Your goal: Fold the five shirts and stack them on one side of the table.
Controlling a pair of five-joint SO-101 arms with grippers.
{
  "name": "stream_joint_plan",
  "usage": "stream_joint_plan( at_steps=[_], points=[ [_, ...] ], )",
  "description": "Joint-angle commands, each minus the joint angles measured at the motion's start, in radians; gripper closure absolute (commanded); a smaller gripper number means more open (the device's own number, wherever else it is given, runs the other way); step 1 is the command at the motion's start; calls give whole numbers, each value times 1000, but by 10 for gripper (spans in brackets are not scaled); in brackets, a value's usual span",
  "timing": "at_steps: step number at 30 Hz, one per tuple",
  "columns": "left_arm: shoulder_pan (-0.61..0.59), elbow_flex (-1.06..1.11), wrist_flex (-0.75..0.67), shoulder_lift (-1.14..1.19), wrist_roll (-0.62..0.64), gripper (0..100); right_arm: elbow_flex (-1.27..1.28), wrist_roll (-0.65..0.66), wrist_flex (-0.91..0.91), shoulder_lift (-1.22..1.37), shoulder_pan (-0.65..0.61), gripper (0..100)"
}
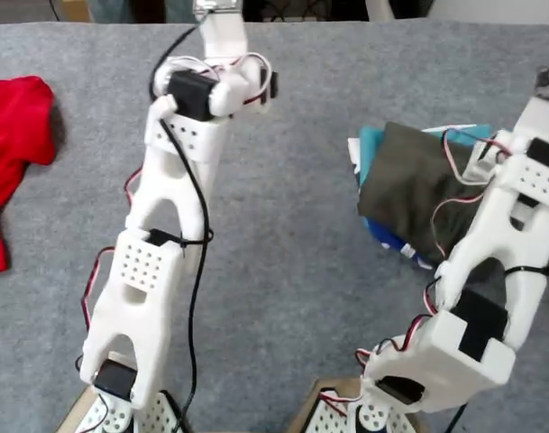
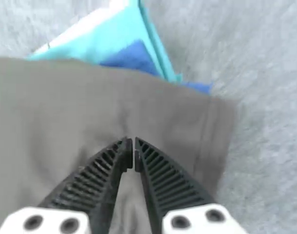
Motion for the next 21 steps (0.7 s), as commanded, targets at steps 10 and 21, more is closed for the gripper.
stream_joint_plan(
  at_steps=[10, 21],
  points=[
    [-323, -42, 71, -158, -124, 841, -87, -3, -106, 278, 78, 977],
    [-816, -41, 71, -229, -250, 838, -219, -3, 49, 127, 51, 977]
  ],
)
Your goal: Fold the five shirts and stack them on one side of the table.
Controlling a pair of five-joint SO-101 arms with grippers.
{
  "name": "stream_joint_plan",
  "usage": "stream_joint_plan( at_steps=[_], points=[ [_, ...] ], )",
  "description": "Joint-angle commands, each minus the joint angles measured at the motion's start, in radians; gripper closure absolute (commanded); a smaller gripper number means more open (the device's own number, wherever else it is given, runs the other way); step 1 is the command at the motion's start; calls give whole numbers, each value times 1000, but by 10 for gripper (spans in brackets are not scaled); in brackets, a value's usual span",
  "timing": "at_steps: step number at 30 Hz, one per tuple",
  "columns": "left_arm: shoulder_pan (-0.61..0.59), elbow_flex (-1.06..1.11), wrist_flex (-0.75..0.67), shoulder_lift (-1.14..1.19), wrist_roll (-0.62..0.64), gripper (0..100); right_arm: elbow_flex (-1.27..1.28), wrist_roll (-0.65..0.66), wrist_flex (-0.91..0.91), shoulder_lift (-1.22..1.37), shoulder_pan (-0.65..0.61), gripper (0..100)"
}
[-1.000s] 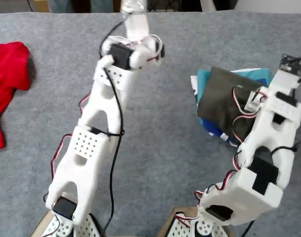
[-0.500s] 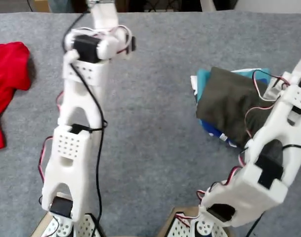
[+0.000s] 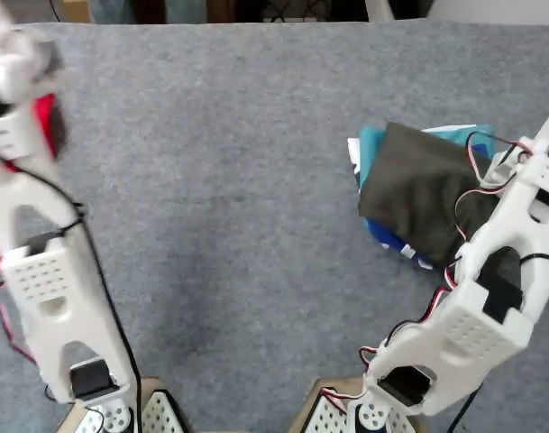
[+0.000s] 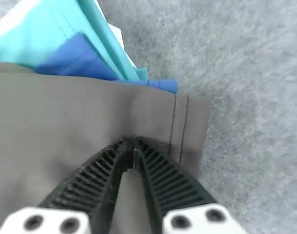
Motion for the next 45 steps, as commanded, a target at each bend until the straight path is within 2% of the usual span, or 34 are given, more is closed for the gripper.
stream_joint_plan(
  at_steps=[1, 3, 7, 14, 22, 27, 29, 34, 39, 45],
  points=[
    [-173, -39, 9, -57, -49, 837, -87, -5, 35, -114, -41, 977],
    [-263, -39, 9, -52, -109, 837, -102, -5, 32, -145, -68, 977],
    [-375, 1, 9, -40, -307, 837, -139, -11, 35, -206, -126, 977],
    [-501, 341, 6, 25, -450, 840, -148, -11, 75, -366, -262, 977],
    [-616, 377, 6, 28, -460, 841, -151, -5, 157, -456, -324, 977],
    [-728, 433, 8, 25, -462, 837, -143, -5, 270, -476, -356, 977],
    [-754, 498, 8, 31, -499, 837, -150, -5, 319, -476, -376, 977],
    [-757, 748, 6, 23, -555, 837, -153, -8, 377, -478, -404, 977],
    [-705, 757, -2, 35, -559, 841, -151, -9, 457, -541, -381, 977],
    [-745, 789, -213, 38, -456, 838, -143, -6, 471, -651, -358, 977]
  ],
)
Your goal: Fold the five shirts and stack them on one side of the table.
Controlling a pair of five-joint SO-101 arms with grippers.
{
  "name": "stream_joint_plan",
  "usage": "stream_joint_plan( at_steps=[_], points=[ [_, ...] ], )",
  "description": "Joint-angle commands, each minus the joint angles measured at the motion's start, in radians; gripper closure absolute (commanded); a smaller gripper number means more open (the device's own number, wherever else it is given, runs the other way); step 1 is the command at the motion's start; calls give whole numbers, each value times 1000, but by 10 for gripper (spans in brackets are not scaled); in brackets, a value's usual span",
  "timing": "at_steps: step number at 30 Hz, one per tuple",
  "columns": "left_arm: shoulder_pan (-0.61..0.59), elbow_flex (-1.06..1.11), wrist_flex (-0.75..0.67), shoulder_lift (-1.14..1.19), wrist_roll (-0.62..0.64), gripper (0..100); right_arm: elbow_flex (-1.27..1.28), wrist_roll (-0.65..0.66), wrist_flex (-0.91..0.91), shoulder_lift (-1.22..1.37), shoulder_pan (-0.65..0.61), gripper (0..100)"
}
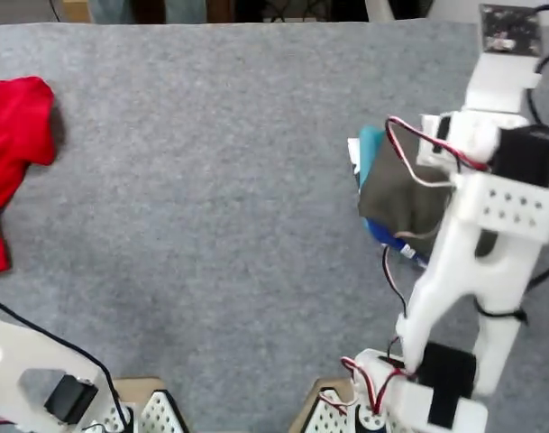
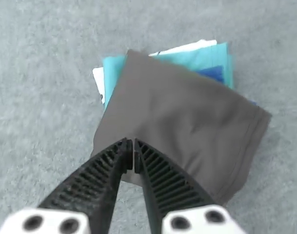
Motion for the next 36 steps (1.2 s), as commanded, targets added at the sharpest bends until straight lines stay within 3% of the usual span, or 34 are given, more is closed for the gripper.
stream_joint_plan(
  at_steps=[1, 9, 17, 36],
  points=[
    [-18, 35, -129, -6, 48, 838, -44, -5, 6, -79, 14, 977],
    [58, 108, -299, 120, 94, 841, -42, -5, 0, -93, 12, 977],
    [76, -42, -206, 153, 132, 841, -31, -5, -3, -93, 14, 977],
    [131, -153, -195, 143, 150, 841, 87, -3, -74, -93, 9, 977]
  ],
)
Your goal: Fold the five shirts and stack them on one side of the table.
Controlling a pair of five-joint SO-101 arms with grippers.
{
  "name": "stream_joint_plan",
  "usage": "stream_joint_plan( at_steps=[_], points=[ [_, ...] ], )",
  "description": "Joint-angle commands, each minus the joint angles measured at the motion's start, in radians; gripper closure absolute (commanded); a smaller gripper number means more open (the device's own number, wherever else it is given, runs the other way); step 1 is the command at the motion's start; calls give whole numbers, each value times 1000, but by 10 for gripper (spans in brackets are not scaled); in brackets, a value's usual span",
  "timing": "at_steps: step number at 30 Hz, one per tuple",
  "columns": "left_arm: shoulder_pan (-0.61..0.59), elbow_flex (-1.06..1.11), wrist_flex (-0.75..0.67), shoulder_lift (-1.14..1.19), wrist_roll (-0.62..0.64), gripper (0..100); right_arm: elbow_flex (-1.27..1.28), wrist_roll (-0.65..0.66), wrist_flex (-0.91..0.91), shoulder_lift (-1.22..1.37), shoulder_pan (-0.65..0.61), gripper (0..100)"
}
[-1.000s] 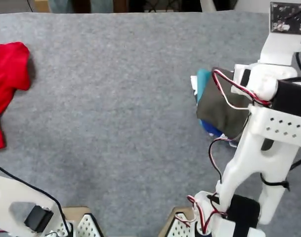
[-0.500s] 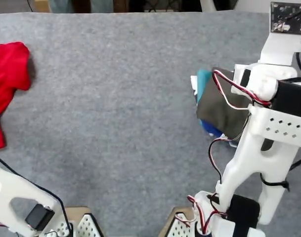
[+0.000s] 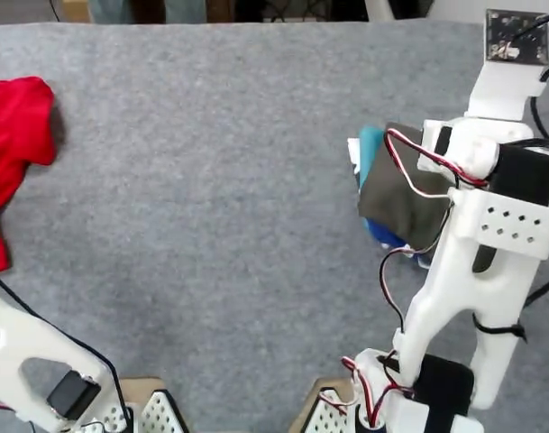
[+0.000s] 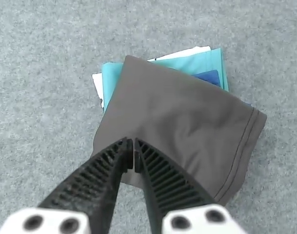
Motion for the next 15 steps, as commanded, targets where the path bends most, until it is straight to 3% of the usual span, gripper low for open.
stream_joint_plan(
  at_steps=[1, 15],
  points=[
    [13, -113, 31, -29, 31, 841, -2, -3, -17, -30, 8, 977],
    [45, -176, 92, -28, 44, 838, -2, -3, -54, -30, 8, 977]
  ],
)
